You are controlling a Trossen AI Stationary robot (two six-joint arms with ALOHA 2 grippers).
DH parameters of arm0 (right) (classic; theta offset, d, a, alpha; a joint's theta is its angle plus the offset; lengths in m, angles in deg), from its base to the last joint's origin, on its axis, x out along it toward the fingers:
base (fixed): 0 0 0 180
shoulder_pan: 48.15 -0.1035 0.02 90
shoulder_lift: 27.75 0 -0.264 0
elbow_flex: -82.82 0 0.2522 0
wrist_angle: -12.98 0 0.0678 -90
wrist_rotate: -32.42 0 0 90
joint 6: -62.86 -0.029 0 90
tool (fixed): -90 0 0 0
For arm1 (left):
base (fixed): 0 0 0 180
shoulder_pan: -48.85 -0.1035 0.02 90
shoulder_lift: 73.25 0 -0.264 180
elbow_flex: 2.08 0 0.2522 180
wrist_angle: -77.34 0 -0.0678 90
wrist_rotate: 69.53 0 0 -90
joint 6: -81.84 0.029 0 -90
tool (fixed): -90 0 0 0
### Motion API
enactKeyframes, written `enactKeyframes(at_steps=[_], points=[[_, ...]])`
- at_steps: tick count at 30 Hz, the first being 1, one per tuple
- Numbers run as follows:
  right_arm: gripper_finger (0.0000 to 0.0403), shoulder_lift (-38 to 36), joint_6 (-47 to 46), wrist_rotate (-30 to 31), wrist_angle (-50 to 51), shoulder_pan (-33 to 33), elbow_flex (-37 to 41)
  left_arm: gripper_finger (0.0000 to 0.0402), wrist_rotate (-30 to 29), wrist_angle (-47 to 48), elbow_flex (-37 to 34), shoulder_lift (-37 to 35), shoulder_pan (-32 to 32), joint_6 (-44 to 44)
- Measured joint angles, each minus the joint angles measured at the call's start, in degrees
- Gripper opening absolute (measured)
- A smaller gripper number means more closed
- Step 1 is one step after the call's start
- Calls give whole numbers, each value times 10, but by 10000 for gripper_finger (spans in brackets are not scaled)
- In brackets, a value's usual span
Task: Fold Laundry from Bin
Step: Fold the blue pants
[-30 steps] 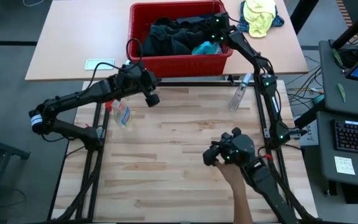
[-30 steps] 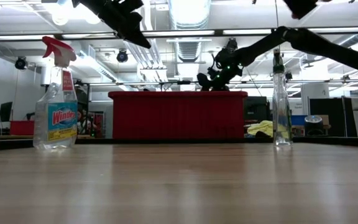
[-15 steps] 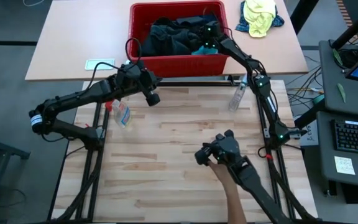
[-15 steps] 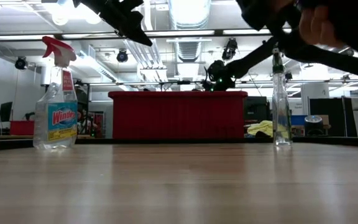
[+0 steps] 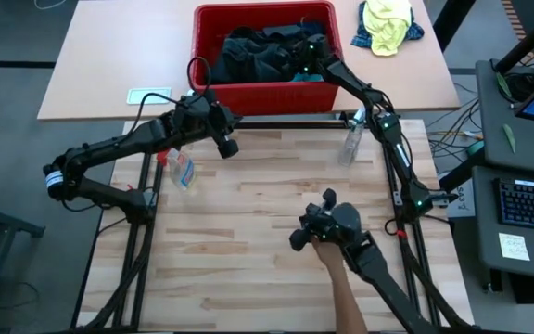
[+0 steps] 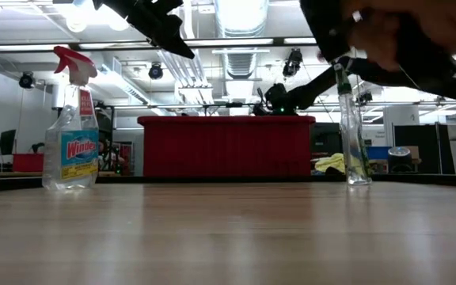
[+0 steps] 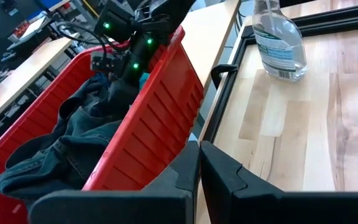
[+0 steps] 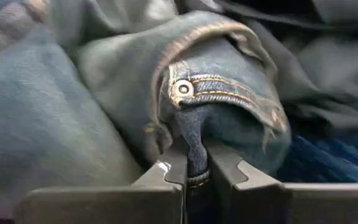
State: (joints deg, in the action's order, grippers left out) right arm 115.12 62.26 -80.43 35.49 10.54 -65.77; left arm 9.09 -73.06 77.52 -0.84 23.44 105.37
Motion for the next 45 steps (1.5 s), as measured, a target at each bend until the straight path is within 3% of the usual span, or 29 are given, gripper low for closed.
enactKeyframes(at_steps=[5,16,26,34,45], points=[[17,-32,-56,-81,-72,3,0,0,0,0,0,0,0,-1],[15,-131,-30,-120,-59,-15,0,0,0,7,0,0,2,-16],[14,-312,77,-136,25,-90,0,0,0,42,0,-9,49,-60],[14,-446,122,-122,109,-170,1,0,-39,36,8,-78,123,-61],[14,-536,155,-112,249,-279,1,0,-41,52,9,-137,174,-94]])
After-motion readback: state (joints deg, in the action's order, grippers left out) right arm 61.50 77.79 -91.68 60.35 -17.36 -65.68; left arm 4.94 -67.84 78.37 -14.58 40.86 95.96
